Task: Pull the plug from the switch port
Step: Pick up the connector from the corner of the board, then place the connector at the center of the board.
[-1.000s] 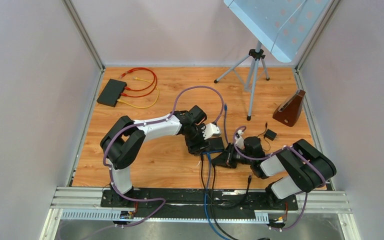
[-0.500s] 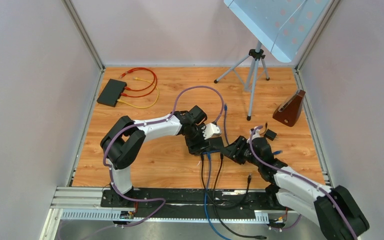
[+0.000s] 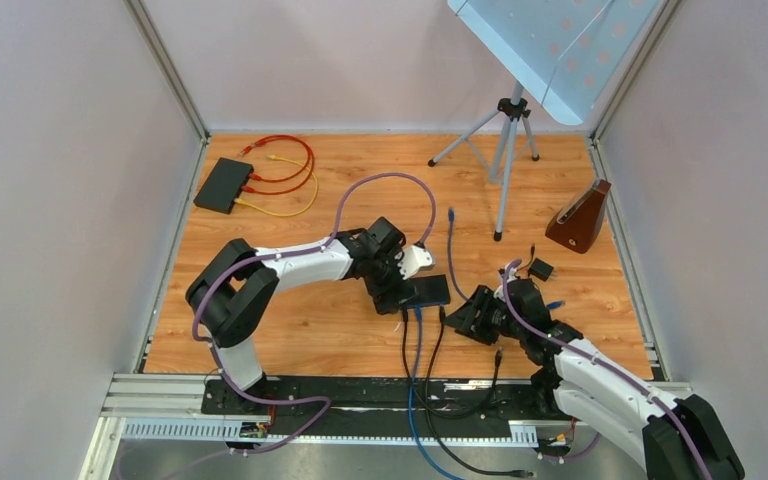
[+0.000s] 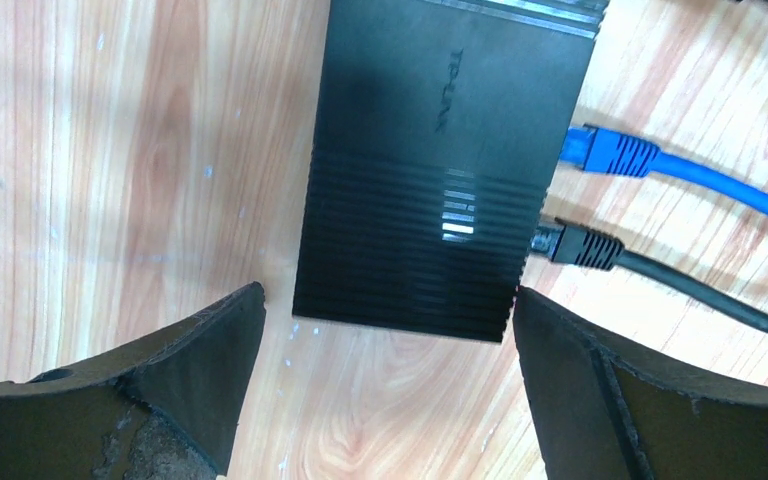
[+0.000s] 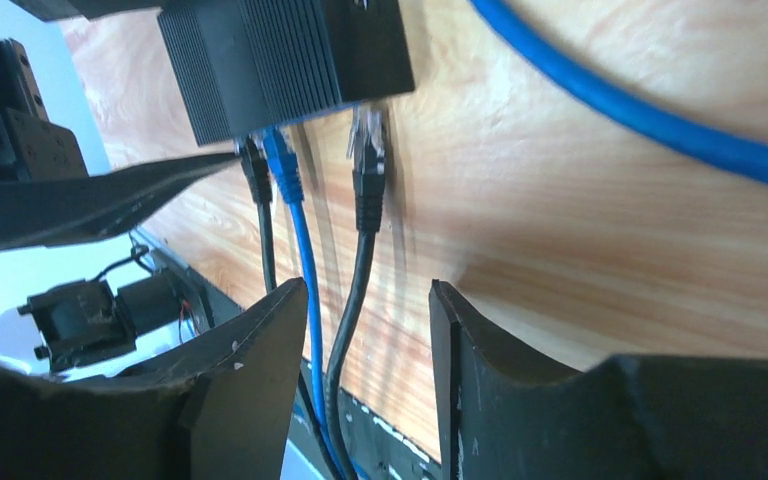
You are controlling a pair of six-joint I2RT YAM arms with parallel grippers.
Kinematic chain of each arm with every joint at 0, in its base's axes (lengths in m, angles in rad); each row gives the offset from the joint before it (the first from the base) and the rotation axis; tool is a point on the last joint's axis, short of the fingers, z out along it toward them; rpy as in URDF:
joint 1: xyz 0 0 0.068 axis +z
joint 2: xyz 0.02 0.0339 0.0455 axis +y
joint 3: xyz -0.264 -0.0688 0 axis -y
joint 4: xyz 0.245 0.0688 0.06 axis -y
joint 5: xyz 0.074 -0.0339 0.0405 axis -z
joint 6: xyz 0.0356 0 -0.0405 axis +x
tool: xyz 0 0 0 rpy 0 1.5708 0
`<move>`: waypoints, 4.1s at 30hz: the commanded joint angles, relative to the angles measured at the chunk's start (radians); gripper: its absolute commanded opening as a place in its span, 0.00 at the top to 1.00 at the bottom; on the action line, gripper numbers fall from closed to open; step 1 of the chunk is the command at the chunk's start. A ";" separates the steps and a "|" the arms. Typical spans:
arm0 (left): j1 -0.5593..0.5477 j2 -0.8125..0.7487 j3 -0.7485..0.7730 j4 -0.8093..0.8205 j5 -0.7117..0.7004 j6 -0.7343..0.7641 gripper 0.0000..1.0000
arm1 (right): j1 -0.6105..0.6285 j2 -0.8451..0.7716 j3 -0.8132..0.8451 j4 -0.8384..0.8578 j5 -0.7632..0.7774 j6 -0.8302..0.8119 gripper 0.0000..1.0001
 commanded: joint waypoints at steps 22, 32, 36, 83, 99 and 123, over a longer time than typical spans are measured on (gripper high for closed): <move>0.027 -0.628 -0.430 0.465 -0.504 -0.400 0.00 | 0.129 0.232 0.127 0.131 -0.207 -0.022 0.91; 0.028 -0.646 -0.442 0.500 -0.524 -0.421 0.00 | 0.122 -0.115 0.190 0.130 0.038 -0.116 1.00; 0.030 -0.640 -0.432 0.497 -0.516 -0.412 0.00 | 0.121 -0.156 0.106 0.366 0.016 0.032 1.00; 0.062 -0.726 -0.478 0.531 -0.651 -0.433 0.00 | 0.020 -0.040 0.892 -0.288 0.205 -0.697 1.00; 0.064 -0.677 -0.463 0.512 -0.611 -0.451 0.00 | -0.272 0.233 0.789 -0.325 -0.318 -0.723 1.00; 0.067 -0.696 -0.467 0.491 -0.585 -0.441 0.00 | -0.355 0.619 0.710 0.162 -0.150 -0.236 0.90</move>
